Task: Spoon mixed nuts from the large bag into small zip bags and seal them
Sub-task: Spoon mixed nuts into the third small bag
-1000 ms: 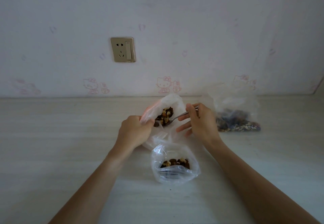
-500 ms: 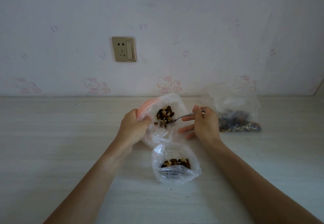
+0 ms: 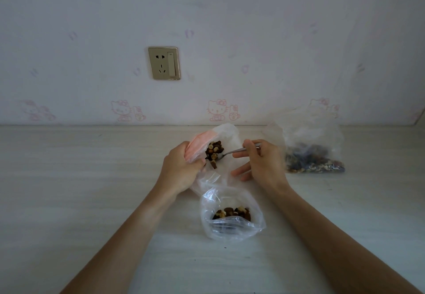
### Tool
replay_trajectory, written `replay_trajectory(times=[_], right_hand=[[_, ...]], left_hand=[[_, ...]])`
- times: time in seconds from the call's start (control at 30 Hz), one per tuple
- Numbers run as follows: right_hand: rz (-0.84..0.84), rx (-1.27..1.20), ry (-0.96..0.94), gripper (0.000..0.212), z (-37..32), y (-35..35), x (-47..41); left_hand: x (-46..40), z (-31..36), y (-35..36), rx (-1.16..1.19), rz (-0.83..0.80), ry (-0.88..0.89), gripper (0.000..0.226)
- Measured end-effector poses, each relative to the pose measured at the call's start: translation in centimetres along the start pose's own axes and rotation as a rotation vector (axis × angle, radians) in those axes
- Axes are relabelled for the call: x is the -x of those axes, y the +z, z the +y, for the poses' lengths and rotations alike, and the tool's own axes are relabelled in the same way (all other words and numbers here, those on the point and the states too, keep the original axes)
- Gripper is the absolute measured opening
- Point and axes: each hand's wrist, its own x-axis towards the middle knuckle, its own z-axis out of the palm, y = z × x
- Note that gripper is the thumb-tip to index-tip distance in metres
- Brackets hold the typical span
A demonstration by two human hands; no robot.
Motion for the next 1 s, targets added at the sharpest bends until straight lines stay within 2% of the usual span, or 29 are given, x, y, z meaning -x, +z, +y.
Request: replay_trajectory(times=[0.13,0.2,0.33,0.57,0.77,1.0], right_hand=[[-0.015,0.087,-0.14,0.022,0.3,0.4,0.2],[0.017,0.092,-0.153,0.022,0.4,0.6,0.3],[0.054,0.006,-0.077,0.024,0.6,0.8,0.2],[0.011,-0.093,0.097,0.027,0.4,0.4,-0.3],[-0.014,-0.307,0.235,0.025,-0.1,0.1,-0.5],[0.017,-0.428,0.282,0.027,-0.5,-0.7,-0.6]], left_hand=[[-0.1,-0.3,-0.1,-0.03,0.038,0.014,0.009],[-0.3,-0.3,-0.1,-0.034,0.039,-0.033,0.01],[-1.1,0.0,-0.1,0.071,-0.038,-0.174,0.013],[-1.8,-0.1,0.2,0.216,-0.154,-0.261,0.014],[-1.9,-0.4,0.0,0.238,-0.187,-0.236,0.017],[-2.0,-0.9,-0.2,0.301,-0.14,-0.175,0.018]])
